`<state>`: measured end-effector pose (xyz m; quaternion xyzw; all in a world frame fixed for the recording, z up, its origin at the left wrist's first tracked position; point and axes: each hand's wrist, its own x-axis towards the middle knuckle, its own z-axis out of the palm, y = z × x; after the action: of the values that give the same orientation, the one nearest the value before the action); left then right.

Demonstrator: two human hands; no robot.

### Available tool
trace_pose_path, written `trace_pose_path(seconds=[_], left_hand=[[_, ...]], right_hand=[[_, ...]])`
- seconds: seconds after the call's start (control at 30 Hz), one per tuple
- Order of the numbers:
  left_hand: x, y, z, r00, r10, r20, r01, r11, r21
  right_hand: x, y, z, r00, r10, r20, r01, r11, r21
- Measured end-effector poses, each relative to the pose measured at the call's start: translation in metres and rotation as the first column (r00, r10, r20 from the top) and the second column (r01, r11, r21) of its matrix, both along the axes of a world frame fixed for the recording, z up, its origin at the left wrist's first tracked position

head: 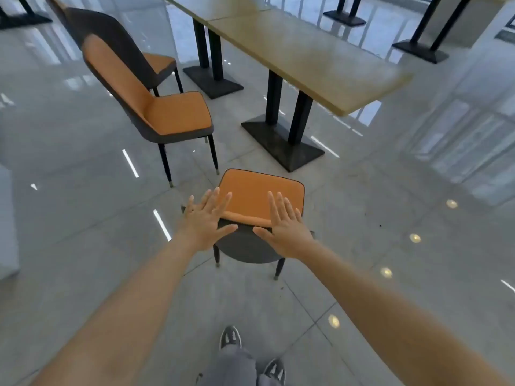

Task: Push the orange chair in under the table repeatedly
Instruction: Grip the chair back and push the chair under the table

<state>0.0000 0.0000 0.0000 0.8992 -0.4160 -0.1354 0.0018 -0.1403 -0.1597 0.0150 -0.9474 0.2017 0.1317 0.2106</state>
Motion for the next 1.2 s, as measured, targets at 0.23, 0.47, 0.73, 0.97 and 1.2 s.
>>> trace_pose_path(seconds=[0.23,0.47,0.73,0.97,1.2], left_hand=[[0.009,0.008,-0.016,0.971,-0.231,0.061,0.226,0.971,0.079],[0.034,-0.005,-0.022,0.95,-0.304,0.071,0.306,0.952,-0.016],[0.046,-0.019,-0.024,0.911,-0.375,0.172,0.39,0.919,-0.059],[0.055,-0.036,-0.016,0.88,-0.394,0.264,0.458,0.852,-0.254],[0.069,-0.065,-0.02,0.88,-0.382,0.283,0.453,0.853,-0.259]], right_hand=[[-0.005,0.002,-0.019,0.996,0.001,-0.084,0.002,0.999,0.038],[0.014,0.0,-0.033,1.0,0.001,-0.027,-0.009,0.952,-0.306],[0.02,-0.005,-0.041,0.999,0.019,0.032,-0.002,0.88,-0.475],[0.03,-0.023,-0.033,0.961,0.095,0.259,0.069,0.827,-0.558],[0.049,-0.053,-0.042,0.951,0.08,0.3,0.101,0.834,-0.543]])
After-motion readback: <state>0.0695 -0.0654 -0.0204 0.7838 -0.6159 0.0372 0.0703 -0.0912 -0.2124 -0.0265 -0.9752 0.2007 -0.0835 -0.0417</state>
